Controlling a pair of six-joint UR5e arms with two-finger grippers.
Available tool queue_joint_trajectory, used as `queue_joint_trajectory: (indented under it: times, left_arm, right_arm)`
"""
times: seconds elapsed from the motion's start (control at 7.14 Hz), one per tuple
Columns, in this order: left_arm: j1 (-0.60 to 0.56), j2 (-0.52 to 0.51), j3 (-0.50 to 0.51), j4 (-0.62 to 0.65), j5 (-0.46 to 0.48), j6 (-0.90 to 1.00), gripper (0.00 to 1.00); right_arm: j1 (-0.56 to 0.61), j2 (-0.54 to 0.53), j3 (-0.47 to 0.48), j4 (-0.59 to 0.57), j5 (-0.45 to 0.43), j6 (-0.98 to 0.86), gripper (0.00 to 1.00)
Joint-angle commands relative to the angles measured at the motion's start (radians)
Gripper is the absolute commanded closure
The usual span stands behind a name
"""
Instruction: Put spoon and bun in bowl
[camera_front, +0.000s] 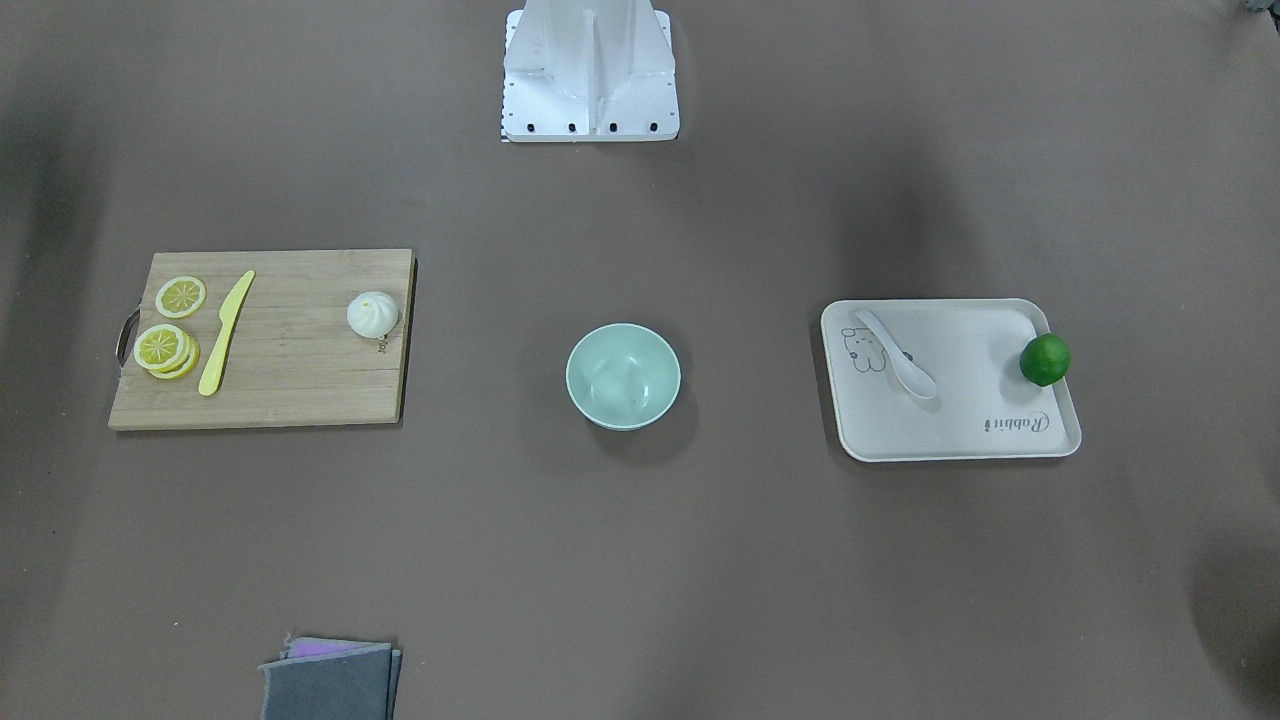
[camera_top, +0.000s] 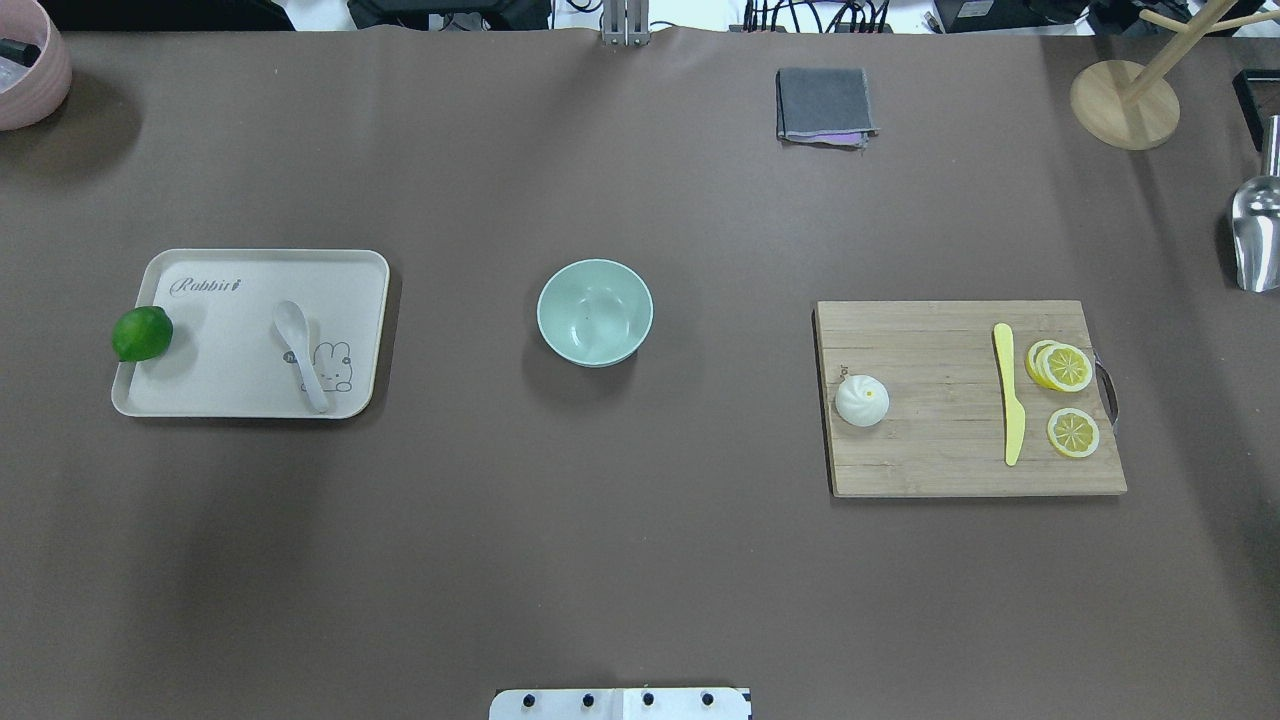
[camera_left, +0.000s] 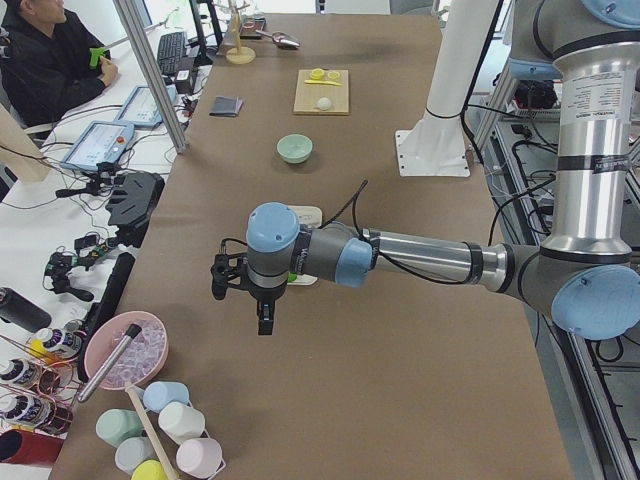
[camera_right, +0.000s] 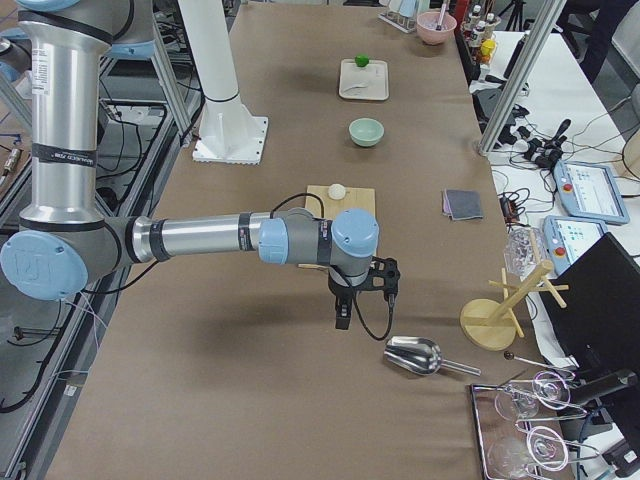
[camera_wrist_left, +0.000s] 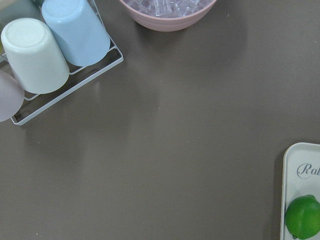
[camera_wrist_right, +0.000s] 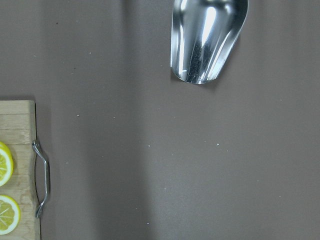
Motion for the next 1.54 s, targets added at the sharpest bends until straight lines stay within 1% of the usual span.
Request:
queue_joint_trajectory:
  times: [0.0,0.42,0.7,0.84,0.98,1.12,1.26,1.4]
  left_arm:
    - [0.012,-0.001,-0.001,0.003,0.003,0.001,0.02]
    - [0.017,-0.001,-0.004,0.003,0.003,0.0,0.02]
    - [0.073,-0.001,-0.013,0.003,0.004,-0.025,0.02]
    - [0.124,-0.007,-0.03,-0.003,0.05,-0.08,0.02]
    - [0.155,-0.007,-0.051,-0.041,0.117,-0.121,0.02]
    - [0.175,-0.009,-0.055,-0.095,0.119,-0.122,0.02]
    - [0.195,-0.007,-0.051,-0.211,0.116,-0.125,0.02]
    - [0.208,-0.013,-0.051,-0.27,0.112,-0.126,0.02]
  right_arm:
    - [0.0,0.0,0.002,0.0,0.0,0.0,0.0]
    - [0.0,0.0,0.0,0.0,0.0,0.0,0.0]
    - [-0.005,0.002,0.002,0.002,0.0,0.0,0.0]
    - [-0.02,0.023,0.0,0.0,-0.002,0.005,0.0]
    - [-0.047,0.049,0.0,0.002,-0.002,0.049,0.0]
    - [-0.08,0.083,0.0,0.002,-0.003,0.116,0.0]
    - [-0.09,0.119,0.003,0.012,0.0,0.148,0.0]
    - [-0.098,0.15,-0.009,0.094,-0.002,0.153,0.0]
